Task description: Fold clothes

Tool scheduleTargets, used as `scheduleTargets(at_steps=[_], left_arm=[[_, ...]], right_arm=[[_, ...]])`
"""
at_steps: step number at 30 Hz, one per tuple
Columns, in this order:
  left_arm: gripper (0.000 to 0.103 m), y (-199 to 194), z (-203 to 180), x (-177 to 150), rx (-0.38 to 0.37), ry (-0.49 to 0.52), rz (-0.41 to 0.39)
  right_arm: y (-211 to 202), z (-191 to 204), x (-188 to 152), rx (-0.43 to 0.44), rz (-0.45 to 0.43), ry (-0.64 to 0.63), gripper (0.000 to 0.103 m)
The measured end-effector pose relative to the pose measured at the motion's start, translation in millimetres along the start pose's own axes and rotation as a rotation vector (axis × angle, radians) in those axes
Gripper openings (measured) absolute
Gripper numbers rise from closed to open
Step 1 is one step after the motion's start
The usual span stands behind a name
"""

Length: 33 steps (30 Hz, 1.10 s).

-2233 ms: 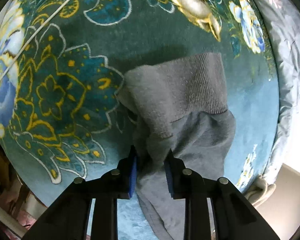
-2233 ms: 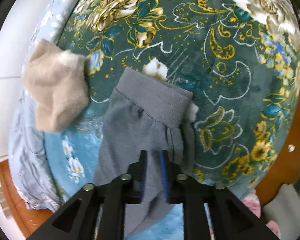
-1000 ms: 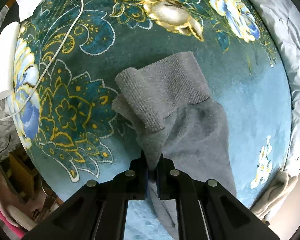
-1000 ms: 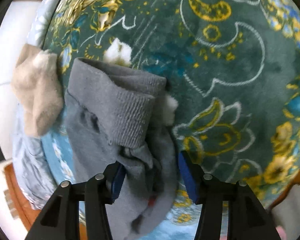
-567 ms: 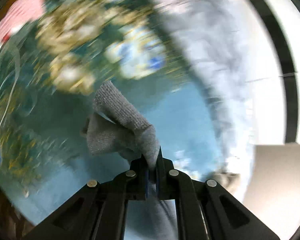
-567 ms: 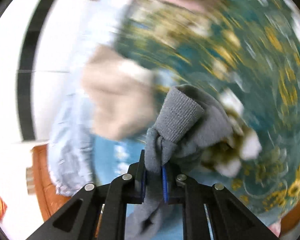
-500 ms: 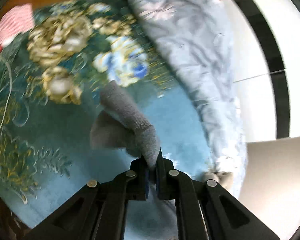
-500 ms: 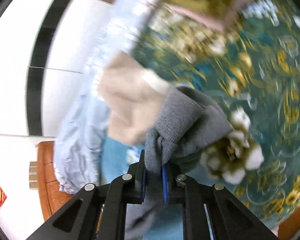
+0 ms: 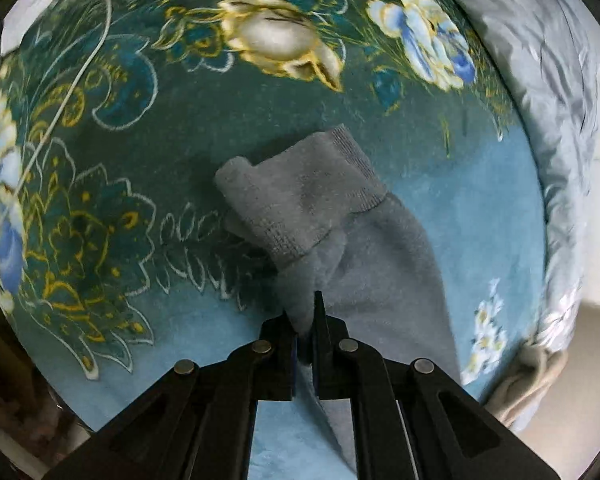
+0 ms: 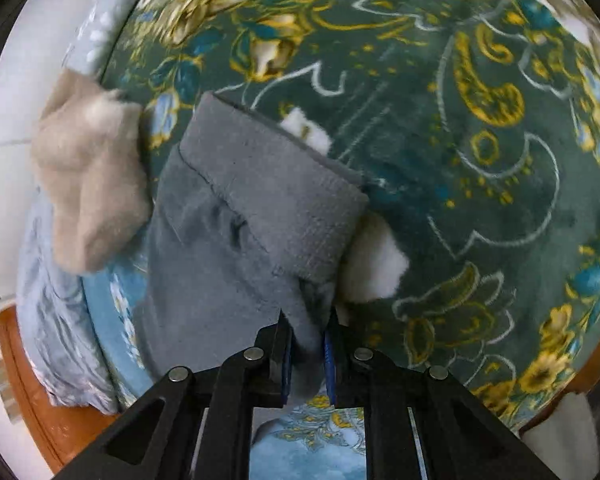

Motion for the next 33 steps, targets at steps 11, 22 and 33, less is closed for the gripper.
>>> scheduleTargets(at_steps=[11,22,33], left_arm=[[0.005,-20.4,-55.0,-2.4,0.049,0.195,-0.080],[0.005,-73.9,-241.9,-153.0,-0.011,0.942,-0.306],[0.005,79.2,-239.1,-363.1,0.287,1.465,0.000]], right_arm=[[-73.5,28.9,-2.8,-0.139,-0.080,-0.098,0.020],[-82.7,115.9,11.8,-0.064,-0.053,-0.298,0.021],[-36.4,96.5,8.2,-0.082,0.078,-0.302,0.023]])
Point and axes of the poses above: each gripper's, at about its wrist camera, not at the fingertips, and y roughly the way its jaws point, z to its left, x to its top, the point moved 4 cm from there along y, roughly the way its jaws point, and after that the axes turned 7 degrees about -y, right-handed, at the moved point
